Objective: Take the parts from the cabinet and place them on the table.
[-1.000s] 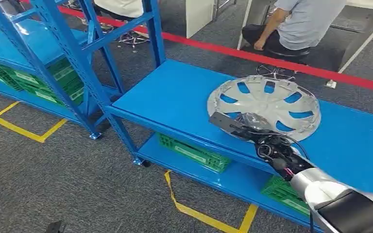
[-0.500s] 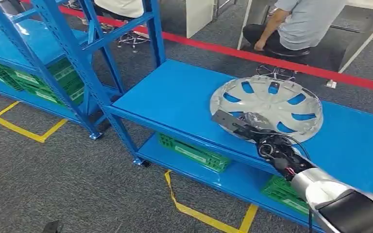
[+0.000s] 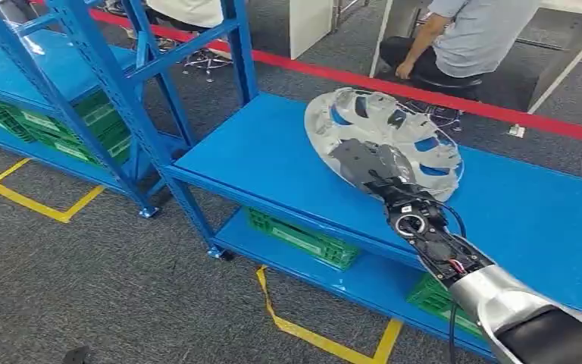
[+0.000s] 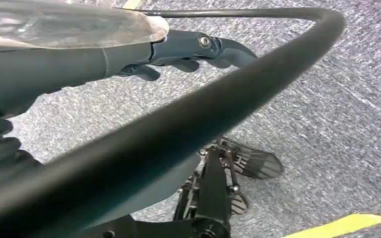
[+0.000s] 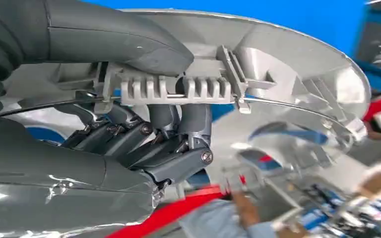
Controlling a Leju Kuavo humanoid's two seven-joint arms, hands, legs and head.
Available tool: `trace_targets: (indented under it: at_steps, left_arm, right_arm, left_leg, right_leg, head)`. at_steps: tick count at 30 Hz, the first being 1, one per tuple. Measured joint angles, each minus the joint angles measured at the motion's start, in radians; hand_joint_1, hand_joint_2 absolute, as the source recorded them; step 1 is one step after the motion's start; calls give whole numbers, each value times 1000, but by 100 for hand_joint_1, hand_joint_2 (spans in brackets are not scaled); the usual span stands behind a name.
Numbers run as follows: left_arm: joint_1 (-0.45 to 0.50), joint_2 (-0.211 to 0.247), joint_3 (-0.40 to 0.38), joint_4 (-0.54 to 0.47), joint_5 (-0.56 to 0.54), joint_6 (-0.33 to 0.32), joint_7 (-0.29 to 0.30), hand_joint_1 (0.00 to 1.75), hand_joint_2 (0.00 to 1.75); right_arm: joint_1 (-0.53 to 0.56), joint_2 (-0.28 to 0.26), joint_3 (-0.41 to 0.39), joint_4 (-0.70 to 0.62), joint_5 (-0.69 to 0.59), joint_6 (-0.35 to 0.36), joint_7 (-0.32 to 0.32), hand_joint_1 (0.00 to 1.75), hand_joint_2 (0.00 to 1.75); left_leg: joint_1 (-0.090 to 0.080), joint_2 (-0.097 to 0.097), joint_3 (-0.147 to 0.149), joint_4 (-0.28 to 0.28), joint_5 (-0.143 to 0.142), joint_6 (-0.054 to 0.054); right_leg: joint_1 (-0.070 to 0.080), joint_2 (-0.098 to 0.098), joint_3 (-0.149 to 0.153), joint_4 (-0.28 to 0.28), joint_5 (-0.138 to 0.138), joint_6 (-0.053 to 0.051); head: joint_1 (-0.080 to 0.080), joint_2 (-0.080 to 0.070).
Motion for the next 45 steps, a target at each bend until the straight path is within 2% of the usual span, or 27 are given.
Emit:
trace_targets:
  at_steps: [4,11,14,17,25,30,37,42,45]
  left_arm:
    - [2,0,5,0,0,6,1,0,175]
    - [2,-2,15,0,0,13,5,0,175]
    - [2,-3,15,0,0,20,9,0,175]
    - [2,-4,15,0,0,21,10,0,175]
    - [2,-4,16,0,0,21,10,0,175]
    - [2,-4,16,0,0,24,10,0,175]
    - [2,-5,19,0,3,32,14,0,175]
    - [2,-6,21,0,3,34,14,0,175]
    - [2,-7,21,0,3,34,16,0,175]
  right_arm:
    - [24,-6,-3,-98,11,-15,-17,175,175]
    - [62,-15,-4,-268,63,-34,-6,175,175]
    - [87,-17,-1,-347,147,-55,11,175,175]
    - [101,-23,3,-417,180,-57,30,175,175]
    - [116,-33,10,-503,180,-56,29,175,175]
    - [159,-34,21,-564,112,-29,-28,175,175]
    - [226,-34,45,-656,-102,22,-146,175,175]
    - [246,-35,58,-699,-186,34,-215,175,175]
    - [258,-35,59,-720,-283,60,-262,175,175]
  left_leg:
    - [0,0,-1,0,0,0]
    - [0,0,-1,0,0,0]
    - [0,0,-2,0,0,0]
    - [0,0,-2,0,0,0]
    - [0,0,-2,0,0,0]
    - [0,0,-2,0,0,0]
    - [0,0,-2,-1,-1,-1]
    - [0,0,-2,-1,-1,-1]
    - [0,0,-2,-1,-1,-1]
  right_leg:
    - [0,0,0,0,0,0]
    - [0,0,-1,0,0,0]
    - [0,0,-1,0,0,0]
    - [0,0,-2,0,-1,0]
    - [0,0,-2,0,0,0]
    - [0,0,-2,0,-1,0]
    - [0,0,-2,0,-1,0]
    - [0,0,-2,0,-1,0]
    - [0,0,-2,0,-1,-1]
  head:
    - [0,0]
    - [0,0]
    - [1,0]
    - [0,0]
    - [0,0]
    - [0,0]
    - [0,0]
    - [-1,0]
    - [0,0]
